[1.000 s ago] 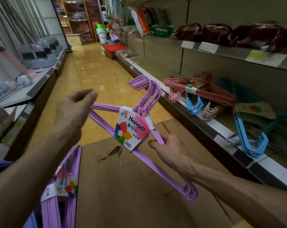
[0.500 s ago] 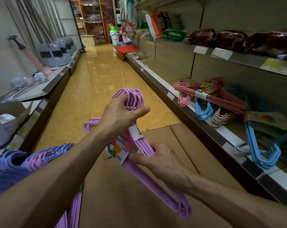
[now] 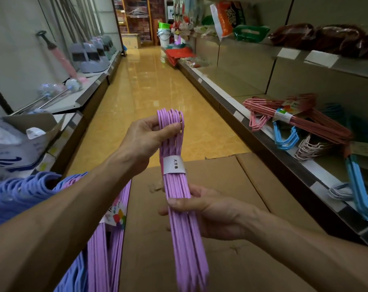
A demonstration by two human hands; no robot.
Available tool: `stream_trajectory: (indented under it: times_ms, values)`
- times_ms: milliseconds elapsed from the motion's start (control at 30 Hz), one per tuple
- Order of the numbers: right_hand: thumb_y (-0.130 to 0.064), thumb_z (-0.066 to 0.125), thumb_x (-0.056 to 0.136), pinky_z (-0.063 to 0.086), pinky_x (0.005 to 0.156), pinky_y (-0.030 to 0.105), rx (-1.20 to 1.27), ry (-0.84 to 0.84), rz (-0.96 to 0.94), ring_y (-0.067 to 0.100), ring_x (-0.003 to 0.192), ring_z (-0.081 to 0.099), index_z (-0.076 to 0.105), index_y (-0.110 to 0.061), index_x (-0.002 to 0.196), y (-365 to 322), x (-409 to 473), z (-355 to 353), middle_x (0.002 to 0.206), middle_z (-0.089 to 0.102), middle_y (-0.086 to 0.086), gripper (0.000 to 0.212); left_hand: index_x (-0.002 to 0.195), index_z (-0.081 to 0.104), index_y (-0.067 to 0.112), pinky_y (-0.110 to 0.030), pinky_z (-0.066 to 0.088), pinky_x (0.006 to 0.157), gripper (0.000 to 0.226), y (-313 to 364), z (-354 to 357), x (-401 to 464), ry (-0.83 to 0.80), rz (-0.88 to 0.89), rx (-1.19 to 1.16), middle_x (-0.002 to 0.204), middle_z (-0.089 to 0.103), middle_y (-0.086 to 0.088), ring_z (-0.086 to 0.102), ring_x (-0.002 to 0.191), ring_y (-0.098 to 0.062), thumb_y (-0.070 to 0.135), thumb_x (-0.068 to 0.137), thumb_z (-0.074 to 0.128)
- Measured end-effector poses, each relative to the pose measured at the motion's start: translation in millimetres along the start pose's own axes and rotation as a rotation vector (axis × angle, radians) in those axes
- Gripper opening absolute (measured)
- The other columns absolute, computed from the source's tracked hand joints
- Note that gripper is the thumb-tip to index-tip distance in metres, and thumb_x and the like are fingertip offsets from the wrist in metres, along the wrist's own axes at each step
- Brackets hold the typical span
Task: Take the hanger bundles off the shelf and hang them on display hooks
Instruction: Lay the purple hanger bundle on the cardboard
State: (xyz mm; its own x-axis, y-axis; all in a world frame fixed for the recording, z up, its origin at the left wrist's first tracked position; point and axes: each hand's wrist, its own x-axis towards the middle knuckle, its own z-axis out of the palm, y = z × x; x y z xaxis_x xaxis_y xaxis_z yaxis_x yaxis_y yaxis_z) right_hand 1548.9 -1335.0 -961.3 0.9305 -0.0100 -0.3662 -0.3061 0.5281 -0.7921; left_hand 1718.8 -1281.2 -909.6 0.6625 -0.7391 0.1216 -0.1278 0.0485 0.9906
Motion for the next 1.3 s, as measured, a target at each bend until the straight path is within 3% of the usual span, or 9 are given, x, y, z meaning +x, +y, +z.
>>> stream_trajectory:
  times_ms: [100,333,467,533,600,667,800,1067,1300]
  values:
    - [0.002,0.060,0.093,0.057,0.087,0.042,-0.002,-0.093,0.010,0.026,0.090,0.070,0.050,-0.014,0.131,3,14,5,0.104,0.073,0.012,0.043,0.103,0.073,0.009,-0.032,0.058,0.081,0.017,-7,-18,1,0.003,-0.007,-0.031,0.092,0.075,-0.009,0.070,0.080,-0.015,0.009,0.087,0.070]
    - [0.004,0.061,0.092,0.060,0.070,0.032,-0.132,0.007,-0.023,0.015,0.083,0.073,0.055,-0.021,0.116,30,63,15,0.108,0.072,0.008,0.035,0.099,0.077,0.017,-0.032,0.056,0.090,0.015,-17,-57,-1,-0.035,-0.038,0.292,0.091,0.078,-0.001,0.073,0.090,-0.012,0.026,0.087,0.073]
    - [0.005,0.063,0.090,0.059,0.068,0.031,-0.190,0.082,-0.020,0.017,0.090,0.072,0.054,-0.020,0.124,49,92,15,0.117,0.070,0.012,0.044,0.091,0.078,0.020,-0.038,0.052,0.089,0.050,-21,-89,-2,0.022,-0.113,0.724,0.092,0.076,0.002,0.068,0.095,-0.014,0.066,0.080,0.061]
    - [0.006,0.064,0.090,0.059,0.069,0.031,-0.230,0.097,-0.005,0.016,0.091,0.073,0.051,-0.018,0.131,60,105,14,0.111,0.073,0.009,0.049,0.104,0.075,0.016,-0.042,0.054,0.086,0.065,-26,-108,-2,0.040,-0.127,0.896,0.107,0.074,-0.008,0.067,0.097,-0.021,0.072,0.079,0.055]
    - [0.006,0.064,0.089,0.059,0.070,0.032,-0.267,0.109,0.018,0.014,0.088,0.072,0.051,-0.018,0.132,72,116,13,0.102,0.075,0.004,0.050,0.130,0.060,0.015,-0.037,0.052,0.086,0.076,-33,-126,-5,0.009,-0.153,0.981,0.125,0.066,-0.007,0.063,0.102,-0.019,0.071,0.080,0.054]
    - [0.005,0.065,0.089,0.058,0.075,0.033,-0.324,0.129,0.029,0.016,0.091,0.070,0.055,-0.022,0.124,84,128,12,0.100,0.072,0.001,0.046,0.144,0.044,0.023,-0.034,0.047,0.092,0.075,-44,-138,-9,-0.054,-0.157,1.023,0.138,0.058,-0.003,0.058,0.115,-0.020,0.066,0.084,0.054]
    - [0.001,0.068,0.088,0.058,0.089,0.040,-0.430,0.163,0.049,0.023,0.104,0.067,0.057,-0.035,0.103,101,153,15,0.106,0.068,0.002,0.040,0.145,0.046,0.025,-0.029,0.037,0.093,0.058,-62,-149,-14,-0.117,-0.109,1.126,0.143,0.054,-0.003,0.052,0.127,-0.022,0.052,0.094,0.052]
    - [-0.006,0.069,0.088,0.055,0.096,0.048,-0.530,0.194,0.080,0.022,0.108,0.066,0.058,-0.027,0.120,123,189,17,0.114,0.069,0.003,0.040,0.138,0.053,0.015,-0.026,0.036,0.088,0.052,-87,-172,-11,-0.080,-0.113,1.150,0.138,0.059,-0.009,0.055,0.119,-0.020,0.049,0.098,0.047]
    - [-0.006,0.070,0.087,0.053,0.100,0.050,-0.583,0.181,0.089,0.022,0.112,0.065,0.060,-0.023,0.124,134,202,14,0.118,0.069,0.002,0.042,0.134,0.053,0.012,-0.034,0.047,0.087,0.053,-100,-178,-16,-0.080,-0.156,1.121,0.125,0.063,-0.011,0.059,0.107,-0.024,0.050,0.099,0.045]
